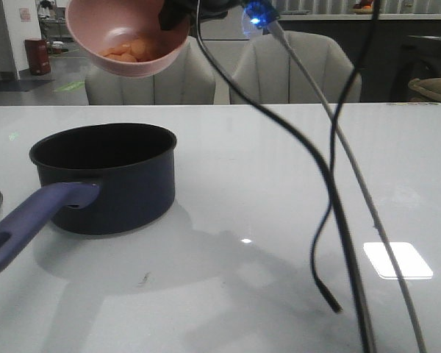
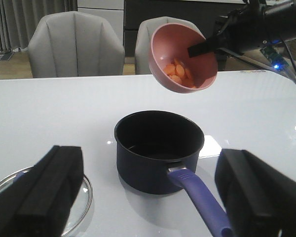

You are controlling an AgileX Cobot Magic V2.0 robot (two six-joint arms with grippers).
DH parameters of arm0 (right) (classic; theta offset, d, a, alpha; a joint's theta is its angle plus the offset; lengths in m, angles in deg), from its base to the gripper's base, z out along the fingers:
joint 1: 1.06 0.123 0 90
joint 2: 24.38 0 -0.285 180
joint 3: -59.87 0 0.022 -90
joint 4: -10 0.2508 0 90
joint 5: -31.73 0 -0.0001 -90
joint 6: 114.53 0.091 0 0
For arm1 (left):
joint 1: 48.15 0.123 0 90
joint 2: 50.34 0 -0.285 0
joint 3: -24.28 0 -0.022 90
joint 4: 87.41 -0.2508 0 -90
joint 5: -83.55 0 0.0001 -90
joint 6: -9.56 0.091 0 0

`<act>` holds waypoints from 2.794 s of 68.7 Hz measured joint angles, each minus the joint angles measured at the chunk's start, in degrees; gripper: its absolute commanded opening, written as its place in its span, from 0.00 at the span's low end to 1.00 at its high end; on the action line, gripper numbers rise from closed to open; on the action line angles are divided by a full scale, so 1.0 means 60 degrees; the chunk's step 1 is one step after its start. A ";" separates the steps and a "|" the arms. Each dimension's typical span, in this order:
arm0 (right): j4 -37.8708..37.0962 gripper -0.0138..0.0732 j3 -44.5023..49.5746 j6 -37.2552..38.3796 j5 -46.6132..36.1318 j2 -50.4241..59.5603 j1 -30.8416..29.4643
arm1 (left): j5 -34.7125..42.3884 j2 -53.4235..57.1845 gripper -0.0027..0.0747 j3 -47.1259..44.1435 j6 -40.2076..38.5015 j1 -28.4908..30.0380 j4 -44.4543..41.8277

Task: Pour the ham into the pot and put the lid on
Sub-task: 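Lift the pink bowl with the right gripper over the pot, then tilt the pink bowl with the right gripper to pour pieces into pot, then carry the empty bowl back and lower it onto the table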

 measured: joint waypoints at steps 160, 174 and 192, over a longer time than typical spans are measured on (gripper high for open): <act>0.3701 0.31 0.2290 -0.5987 -0.3002 0.1477 0.1360 | 0.0000 0.0000 0.79 0.0000 0.0000 0.0000 0.0000; 0.4075 0.31 0.2290 -0.6439 0.0207 0.2572 0.0533 | 0.0000 0.0000 0.79 0.0000 0.0000 0.0000 0.0000; 0.3702 0.31 0.2290 -0.5464 0.3478 0.3098 -0.1274 | 0.0000 0.0000 0.79 0.0000 0.0000 0.0000 0.0000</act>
